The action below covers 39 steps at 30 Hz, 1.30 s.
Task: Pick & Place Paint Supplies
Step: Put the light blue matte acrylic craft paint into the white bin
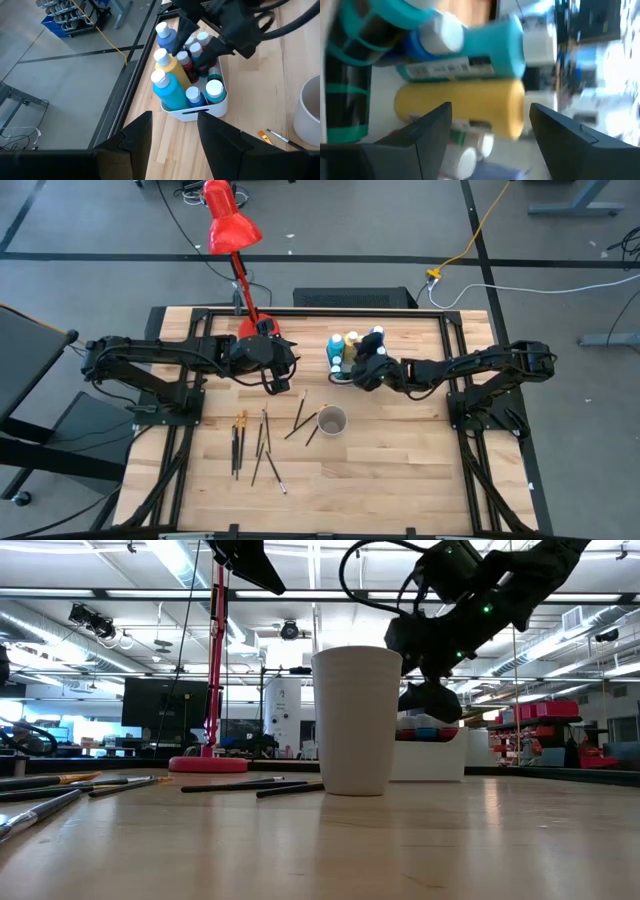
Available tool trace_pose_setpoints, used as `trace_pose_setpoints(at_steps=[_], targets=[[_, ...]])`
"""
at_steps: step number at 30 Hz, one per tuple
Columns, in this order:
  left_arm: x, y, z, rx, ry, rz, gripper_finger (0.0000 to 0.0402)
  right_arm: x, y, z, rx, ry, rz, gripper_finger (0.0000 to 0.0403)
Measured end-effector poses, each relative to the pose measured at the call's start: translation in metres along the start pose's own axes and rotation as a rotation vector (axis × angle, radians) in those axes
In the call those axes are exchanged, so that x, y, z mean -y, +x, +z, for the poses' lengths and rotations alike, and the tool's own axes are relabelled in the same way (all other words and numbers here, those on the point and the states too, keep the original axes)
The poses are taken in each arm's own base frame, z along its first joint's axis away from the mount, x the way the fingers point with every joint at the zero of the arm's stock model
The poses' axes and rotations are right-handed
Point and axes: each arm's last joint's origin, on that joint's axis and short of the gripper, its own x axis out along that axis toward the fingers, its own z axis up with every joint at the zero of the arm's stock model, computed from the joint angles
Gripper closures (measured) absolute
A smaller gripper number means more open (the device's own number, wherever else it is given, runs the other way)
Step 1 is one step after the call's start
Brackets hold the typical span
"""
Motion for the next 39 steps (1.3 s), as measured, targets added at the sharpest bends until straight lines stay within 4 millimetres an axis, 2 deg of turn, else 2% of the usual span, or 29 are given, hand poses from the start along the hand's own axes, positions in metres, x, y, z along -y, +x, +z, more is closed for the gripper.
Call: trace_pose_setpoints(at_steps=[4,11,20,26,31,39], targets=[[0.000,0.000,0.000,0.000,0.000,0.000,0.0235,-0.006,-0.003,0.000,0.005,0.145,0.057,0.0131],[0.002,0.000,0.000,0.011,-0.033,-0.067,0.0235,-0.018,-0.007,0.006,0.161,0.425,0.357,0.0131],[0.004,0.000,0.001,0.019,-0.055,-0.132,0.0235,-0.012,-0.006,0.010,0.156,0.738,0.320,0.0131],[0.004,0.000,0.001,0.020,-0.057,-0.136,0.0235,-0.005,-0.008,0.018,0.265,0.861,0.356,0.0131],[0.004,0.000,0.001,0.020,-0.052,-0.135,0.0235,0.002,-0.008,0.023,0.348,0.861,0.303,0.0131],[0.004,0.000,0.001,0.020,-0.055,-0.135,0.0235,-0.002,-0.004,0.023,0.338,0.863,0.304,0.0131]])
